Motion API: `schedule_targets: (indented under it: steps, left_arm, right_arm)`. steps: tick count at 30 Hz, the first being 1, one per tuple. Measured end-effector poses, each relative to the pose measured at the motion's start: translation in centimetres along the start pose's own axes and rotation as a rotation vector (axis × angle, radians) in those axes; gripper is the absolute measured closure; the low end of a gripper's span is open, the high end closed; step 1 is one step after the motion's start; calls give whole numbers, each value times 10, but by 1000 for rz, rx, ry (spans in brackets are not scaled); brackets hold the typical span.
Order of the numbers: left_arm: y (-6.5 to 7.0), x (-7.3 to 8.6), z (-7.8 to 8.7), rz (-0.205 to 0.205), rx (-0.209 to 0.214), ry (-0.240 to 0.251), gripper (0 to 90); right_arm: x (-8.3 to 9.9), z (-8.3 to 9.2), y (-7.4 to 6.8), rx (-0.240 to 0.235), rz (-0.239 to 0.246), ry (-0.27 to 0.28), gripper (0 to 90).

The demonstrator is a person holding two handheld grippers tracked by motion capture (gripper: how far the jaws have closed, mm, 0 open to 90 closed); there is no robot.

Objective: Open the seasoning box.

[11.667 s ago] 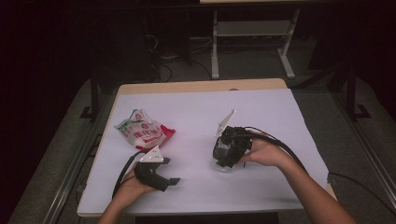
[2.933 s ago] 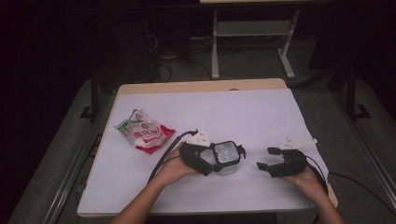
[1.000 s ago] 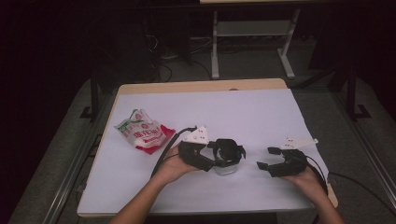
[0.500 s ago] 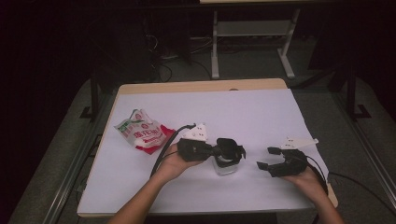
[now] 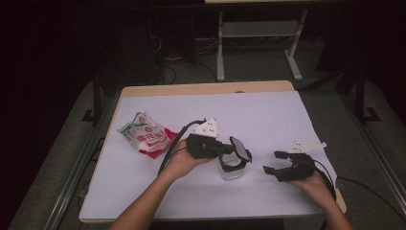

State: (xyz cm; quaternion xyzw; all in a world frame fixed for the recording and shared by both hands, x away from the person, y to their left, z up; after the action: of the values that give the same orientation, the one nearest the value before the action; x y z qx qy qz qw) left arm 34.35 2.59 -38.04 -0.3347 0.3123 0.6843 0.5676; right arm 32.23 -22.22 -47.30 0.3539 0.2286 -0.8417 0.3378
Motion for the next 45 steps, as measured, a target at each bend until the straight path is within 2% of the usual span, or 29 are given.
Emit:
schedule_targets:
  steps: [12, 22, 28, 31, 35, 39, 45]
  left_arm:
    - [-4, -27, -17, -14, 25, -17, 900]
    - [-8, -41, -36, -13, 27, -28, 900]
    - [-9, -44, -46, -4, 36, -21, 900]
    - [-9, -44, -47, -6, 39, -22, 900]
    - [-8, -43, -44, -4, 38, -16, 900]
    - [-7, -41, -39, -5, 45, -22, 900]
    - [-5, -35, -30, -1, 49, -20, 900]
  right_arm:
    - [-3, -1, 1, -12, -1, 11, 198]
    - [-6, -5, 2, -24, 9, 19, 197]
    - [-6, -3, 1, -6, 22, 44, 189]
    - [-7, -3, 0, -10, 23, 41, 188]
    - [-7, -3, -1, 9, 27, 21, 179]
    - [-7, -3, -2, -3, 10, -1, 147]
    - [-8, -1, -5, -30, 4, -14, 148]
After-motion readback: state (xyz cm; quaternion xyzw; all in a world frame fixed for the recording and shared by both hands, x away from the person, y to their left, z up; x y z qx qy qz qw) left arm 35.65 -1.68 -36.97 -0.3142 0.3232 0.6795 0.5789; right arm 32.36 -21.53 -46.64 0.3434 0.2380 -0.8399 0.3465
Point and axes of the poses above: each handheld gripper's, and its own axes: z roughly backward along the jaws, x roughly out of its underside, y roughly to its right, the point moved 5 cm from there along -z, roughly forward along the jaws, and after that the axes turned 4 degrees about -y, right-handed, at the moved point
